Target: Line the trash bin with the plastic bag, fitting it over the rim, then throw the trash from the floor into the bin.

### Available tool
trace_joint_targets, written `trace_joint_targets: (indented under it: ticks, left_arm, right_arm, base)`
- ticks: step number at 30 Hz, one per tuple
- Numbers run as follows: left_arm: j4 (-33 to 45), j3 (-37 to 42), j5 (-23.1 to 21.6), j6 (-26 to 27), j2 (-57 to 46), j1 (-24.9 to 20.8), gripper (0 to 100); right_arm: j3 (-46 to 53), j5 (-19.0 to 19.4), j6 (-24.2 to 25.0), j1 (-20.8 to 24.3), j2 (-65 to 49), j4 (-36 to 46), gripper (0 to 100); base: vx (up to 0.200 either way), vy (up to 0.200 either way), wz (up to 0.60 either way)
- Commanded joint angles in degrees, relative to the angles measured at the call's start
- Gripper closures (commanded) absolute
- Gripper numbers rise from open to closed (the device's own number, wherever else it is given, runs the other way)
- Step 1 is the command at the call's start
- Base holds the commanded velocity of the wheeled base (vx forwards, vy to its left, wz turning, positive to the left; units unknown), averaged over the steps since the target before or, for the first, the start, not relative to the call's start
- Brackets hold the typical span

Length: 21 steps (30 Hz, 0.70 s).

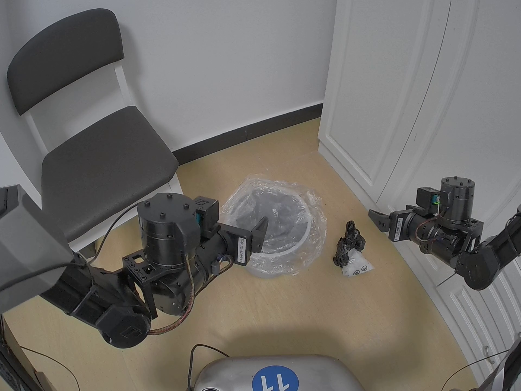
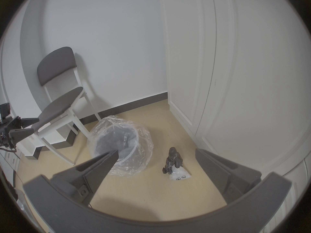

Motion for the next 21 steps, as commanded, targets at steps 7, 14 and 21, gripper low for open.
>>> trace_joint_targets:
  ticks: [7, 14, 21]
  left_arm:
    - [-2.8, 2.2, 0.1, -0.4, -0.2, -0.5, 0]
    - [-2.9, 2.5, 0.1, -0.3, 0.2, -1.1, 0]
    - [2.5, -4.4, 0.6, 11.3, 3.6, -0.5, 0]
  right_arm:
    - [0.9, 0.4, -0.1, -0.9, -4.1, -0.1, 0]
    - [0.8, 0.4, -0.2, -0.9, -4.0, -0.1, 0]
    - [-0.2, 1.0, 0.0, -1.0, -2.9, -0.1, 0]
  base:
    - [0.200, 0.000, 0.00]
    - [0.114, 0.000, 0.00]
    - [0.000, 0.000, 0.00]
